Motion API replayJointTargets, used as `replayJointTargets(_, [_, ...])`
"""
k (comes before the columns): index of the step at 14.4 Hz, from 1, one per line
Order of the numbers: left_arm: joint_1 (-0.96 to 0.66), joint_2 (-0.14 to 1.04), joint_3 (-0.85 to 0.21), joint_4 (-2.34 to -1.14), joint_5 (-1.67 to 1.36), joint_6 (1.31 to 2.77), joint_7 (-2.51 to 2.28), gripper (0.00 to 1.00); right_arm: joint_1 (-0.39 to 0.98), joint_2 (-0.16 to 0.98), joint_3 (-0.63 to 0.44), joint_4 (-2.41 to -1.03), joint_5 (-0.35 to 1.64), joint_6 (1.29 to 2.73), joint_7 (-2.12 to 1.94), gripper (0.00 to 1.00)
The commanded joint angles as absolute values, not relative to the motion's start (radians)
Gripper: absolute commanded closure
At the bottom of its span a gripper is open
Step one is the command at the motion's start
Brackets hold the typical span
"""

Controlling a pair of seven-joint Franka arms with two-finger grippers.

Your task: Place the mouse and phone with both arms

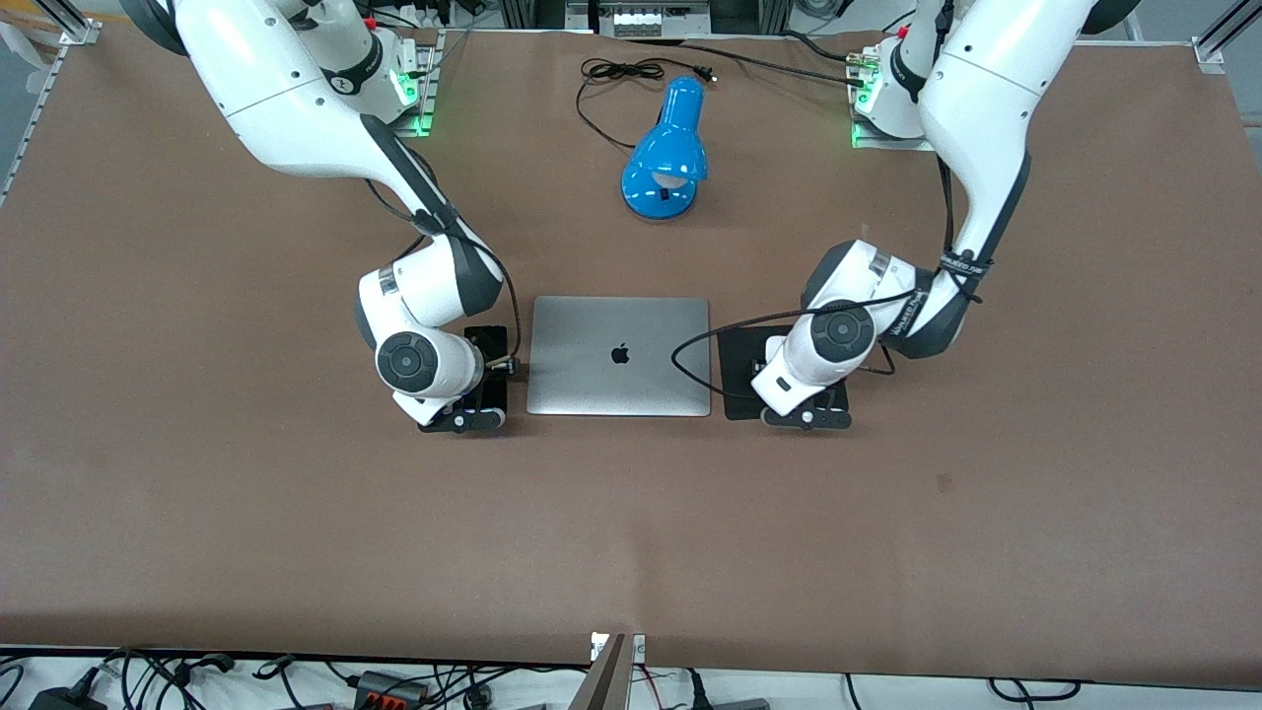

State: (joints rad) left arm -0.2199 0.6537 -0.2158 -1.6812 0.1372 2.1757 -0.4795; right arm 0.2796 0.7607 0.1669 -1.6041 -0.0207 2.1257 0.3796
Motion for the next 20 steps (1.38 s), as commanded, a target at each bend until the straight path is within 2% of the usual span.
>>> replayJointTargets(1, [-0.170,0.586,-0.218,-1.573,0.149,1.986,-0.477,0.00,0.290,0.753,0.164,-1.578,-0.012,2.114,0.437,0.00])
replayJointTargets(5, [-0.089,0.419,-0.230,-1.568,0.149,1.853,-0.472,0.00,0.270,0.616,0.158,-1.565,-0.017,2.067,0.449,0.00])
replayJointTargets(9, [-0.038,0.260,-0.230,-1.522,0.118,1.706,-0.354,0.00,0.194,0.491,0.155,-1.490,-0.023,1.927,0.428,0.00])
replayJointTargets(11, [-0.011,0.258,-0.218,-1.381,0.091,1.558,-0.347,0.00,0.155,0.447,0.155,-1.444,-0.021,1.844,0.400,0.00])
replayJointTargets(14, [0.032,0.261,-0.216,-1.333,0.054,1.510,-0.324,0.00,0.082,0.425,0.153,-1.341,-0.028,1.700,0.310,0.00])
replayJointTargets(16, [0.037,0.192,-0.215,-1.402,0.028,1.484,-0.264,0.00,0.022,0.410,0.147,-1.283,-0.046,1.645,0.217,0.00])
replayJointTargets(17, [0.037,0.125,-0.215,-1.510,0.022,1.515,-0.264,0.00,0.006,0.379,0.120,-1.285,-0.048,1.649,0.156,0.00])
replayJointTargets(18, [0.043,0.039,-0.215,-1.646,0.021,1.599,-0.258,0.00,-0.001,0.361,0.098,-1.289,-0.040,1.652,0.103,0.00])
replayJointTargets(19, [0.043,-0.009,-0.212,-1.720,0.023,1.677,-0.258,0.00,-0.020,0.323,0.081,-1.302,-0.038,1.652,0.066,0.00])
replayJointTargets(20, [0.041,-0.012,-0.200,-1.715,0.021,1.724,-0.262,0.00,-0.037,0.299,0.072,-1.314,-0.038,1.651,0.042,0.00])
